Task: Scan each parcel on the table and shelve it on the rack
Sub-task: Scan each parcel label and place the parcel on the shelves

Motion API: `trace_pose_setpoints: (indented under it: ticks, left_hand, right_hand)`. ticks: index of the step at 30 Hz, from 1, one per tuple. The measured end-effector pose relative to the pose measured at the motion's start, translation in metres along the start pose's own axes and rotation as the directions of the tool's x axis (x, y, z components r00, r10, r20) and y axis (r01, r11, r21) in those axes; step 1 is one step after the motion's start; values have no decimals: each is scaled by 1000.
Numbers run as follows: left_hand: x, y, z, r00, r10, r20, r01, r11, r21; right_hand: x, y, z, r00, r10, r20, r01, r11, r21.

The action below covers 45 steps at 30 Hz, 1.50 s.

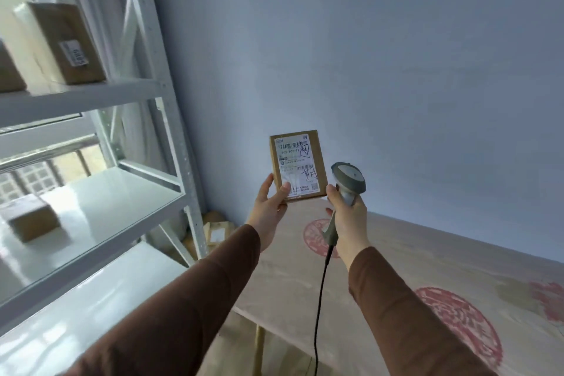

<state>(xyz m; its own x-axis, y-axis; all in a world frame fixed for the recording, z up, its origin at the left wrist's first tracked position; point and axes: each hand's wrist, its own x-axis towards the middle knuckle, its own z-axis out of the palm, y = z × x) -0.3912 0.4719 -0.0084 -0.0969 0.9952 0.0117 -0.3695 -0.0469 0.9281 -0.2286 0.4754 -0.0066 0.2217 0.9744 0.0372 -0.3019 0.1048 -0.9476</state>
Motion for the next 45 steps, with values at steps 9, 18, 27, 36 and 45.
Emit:
trace_pose_setpoints:
  ticks: [9,18,27,36,45]
  left_hand:
    - [9,56,-196,962,44,-271,-63,996,-59]
    - [25,110,-386,902,-11,-432,-45,992,-118]
    - [54,144,-486,872,-21,-490,-10,998,-61]
    - [118,139,-566,798,-43,-601,18,999,-49]
    - [166,127,-618,710,-84,-699,102,995,-16]
  right_hand:
    - [-16,85,197,955,132,266,-131,991,-20]
    - [-42,167,388,891,209,402,-170,977,-131]
    - [-32,215,513,844,338,417,-287,940,-183]
    - [28,292,611,768,450,455,-351,891,-289]
    - [65,346,661,683,592,428,-409,795,-448]
